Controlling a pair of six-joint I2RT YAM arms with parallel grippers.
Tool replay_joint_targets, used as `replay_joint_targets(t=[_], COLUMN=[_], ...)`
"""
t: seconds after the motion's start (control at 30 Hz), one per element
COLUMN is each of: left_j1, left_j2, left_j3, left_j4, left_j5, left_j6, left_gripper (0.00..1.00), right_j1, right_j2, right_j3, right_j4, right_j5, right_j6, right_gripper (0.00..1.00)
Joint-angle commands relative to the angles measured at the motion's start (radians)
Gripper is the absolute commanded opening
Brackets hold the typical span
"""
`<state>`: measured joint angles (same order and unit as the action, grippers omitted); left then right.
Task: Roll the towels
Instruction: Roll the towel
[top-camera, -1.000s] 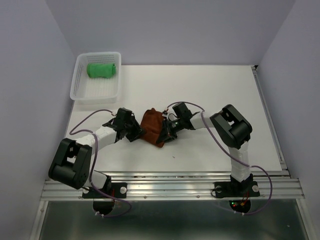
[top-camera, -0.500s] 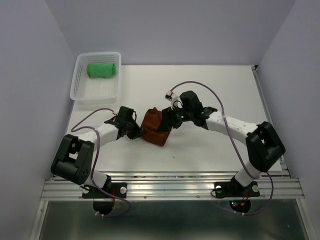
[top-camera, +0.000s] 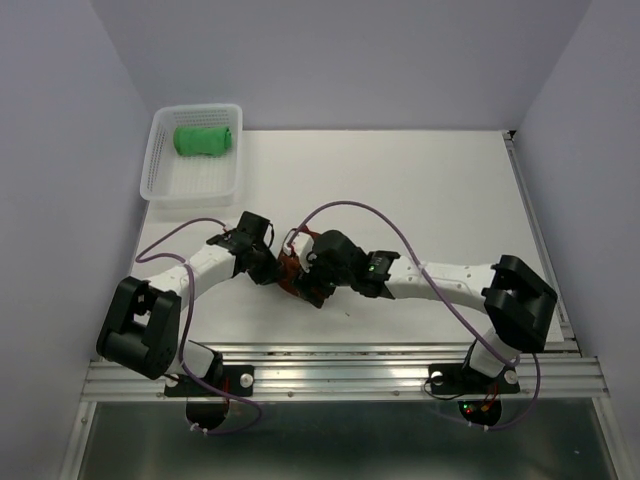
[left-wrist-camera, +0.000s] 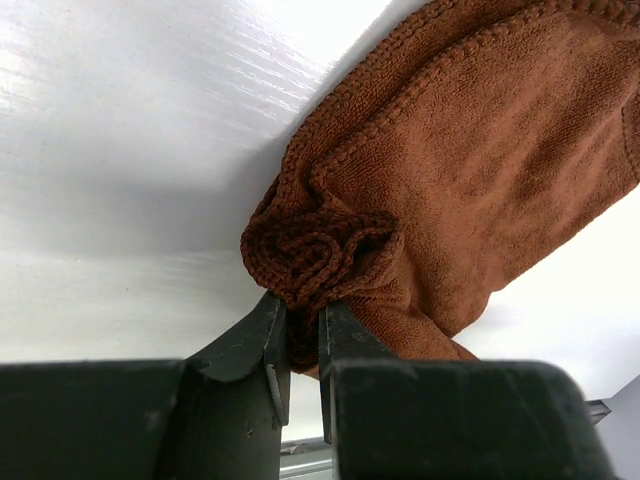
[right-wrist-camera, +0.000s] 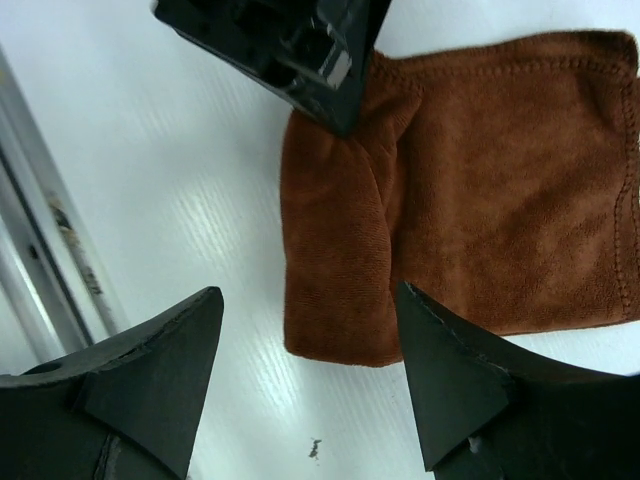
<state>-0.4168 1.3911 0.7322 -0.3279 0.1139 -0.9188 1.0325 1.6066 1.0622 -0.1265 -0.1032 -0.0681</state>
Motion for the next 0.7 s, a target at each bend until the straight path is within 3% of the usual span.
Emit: replay_joint_targets(t=[0.0,0.67], left_j1=[-0.007,-0.005], left_j2=[-0.026,-0.004], left_j3=[0.044,0.047], left_j4=[-0.075,-0.082], left_j5=[-0.017,0.015], left_j6=[0.009,-0.028], left_gripper=[0.0,0.0], right_j1=[0.024,0.176], right_j2=[0.038,0.085], right_j3=[0.027,-0.11], right_j4=[-0.004,0.116], right_j5=[0.137,0.342], right_j6=[-0.085,-0.131], right_gripper=[0.75,0.73])
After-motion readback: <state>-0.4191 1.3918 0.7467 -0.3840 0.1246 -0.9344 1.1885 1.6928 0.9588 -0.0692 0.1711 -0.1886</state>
